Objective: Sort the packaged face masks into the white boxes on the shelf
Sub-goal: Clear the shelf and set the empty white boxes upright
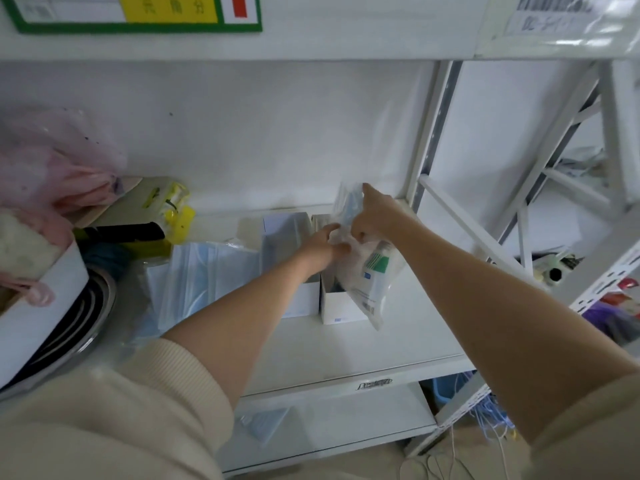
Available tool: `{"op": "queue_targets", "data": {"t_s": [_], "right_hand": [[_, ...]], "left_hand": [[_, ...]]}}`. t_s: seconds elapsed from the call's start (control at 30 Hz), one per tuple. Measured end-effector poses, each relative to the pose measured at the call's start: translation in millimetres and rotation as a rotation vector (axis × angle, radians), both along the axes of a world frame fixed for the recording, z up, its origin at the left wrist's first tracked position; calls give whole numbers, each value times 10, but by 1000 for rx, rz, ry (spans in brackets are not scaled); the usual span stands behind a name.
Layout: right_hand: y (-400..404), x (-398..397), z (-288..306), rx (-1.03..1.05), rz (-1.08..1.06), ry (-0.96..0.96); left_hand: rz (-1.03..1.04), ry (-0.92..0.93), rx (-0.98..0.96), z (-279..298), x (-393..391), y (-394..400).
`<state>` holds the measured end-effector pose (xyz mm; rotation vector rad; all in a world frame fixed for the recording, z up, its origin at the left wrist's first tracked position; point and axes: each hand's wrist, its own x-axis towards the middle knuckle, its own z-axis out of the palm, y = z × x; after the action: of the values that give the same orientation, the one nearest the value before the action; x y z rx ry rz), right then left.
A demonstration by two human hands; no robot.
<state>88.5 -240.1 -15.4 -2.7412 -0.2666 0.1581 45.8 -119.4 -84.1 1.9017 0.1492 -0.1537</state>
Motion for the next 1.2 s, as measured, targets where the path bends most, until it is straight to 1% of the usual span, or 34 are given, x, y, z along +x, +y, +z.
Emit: {"op": "queue_targets", "data": {"t_s": [0.07, 0.13, 0.17, 0.23, 0.33, 0.5, 0.67, 0.73, 0.83, 0.87, 0.93, 0.97, 1.0, 1.07, 1.1, 1.13, 1.2], "right_hand": [[0, -40, 34, -41, -38, 100], [28, -64, 122, -108, -18, 210], [42, -65, 140, -141, 5, 234], [64, -59, 124, -166, 40, 238], [78, -45, 50, -186, 81, 250], [0, -44, -15, -70, 53, 188], [-125, -1, 188, 8, 43, 115], [-176, 23, 329, 67, 37, 74], [-240, 46, 504, 178, -1, -14], [-247, 45, 542, 222, -17, -40], [-237, 32, 589, 329, -47, -62], [-227, 23, 603, 384, -63, -65], [-219, 16, 611, 430, -80, -68], [-206, 5, 626, 487, -100, -76], [-204, 5, 639, 500, -102, -83], [-206, 5, 658, 508, -109, -85], [-214, 7, 707, 540, -144, -80]], "left_hand": [[-20, 0, 8, -57, -38, -18], [-35, -15, 54, -83, -57, -53], [-28, -18, 85, -85, -60, -69], [-16, -23, 134, -84, -55, -88], [-52, -32, 181, -92, -66, -84], [-68, -35, 202, -83, -58, -59], [-25, -35, 70, -18, -17, -16], [-12, -52, -26, 33, 4, -30], [49, -85, -152, 132, 5, -59], [78, -83, -171, 162, 19, -53], [112, -61, -147, 230, 19, -18], [113, -56, -193, 244, 14, 3], [103, -50, -288, 261, 13, 21], [70, -4, -455, 258, 47, 52], [43, 33, -489, 262, 62, 68], [33, 75, -500, 267, 70, 88], [65, 146, -460, 239, 116, 125]]}}
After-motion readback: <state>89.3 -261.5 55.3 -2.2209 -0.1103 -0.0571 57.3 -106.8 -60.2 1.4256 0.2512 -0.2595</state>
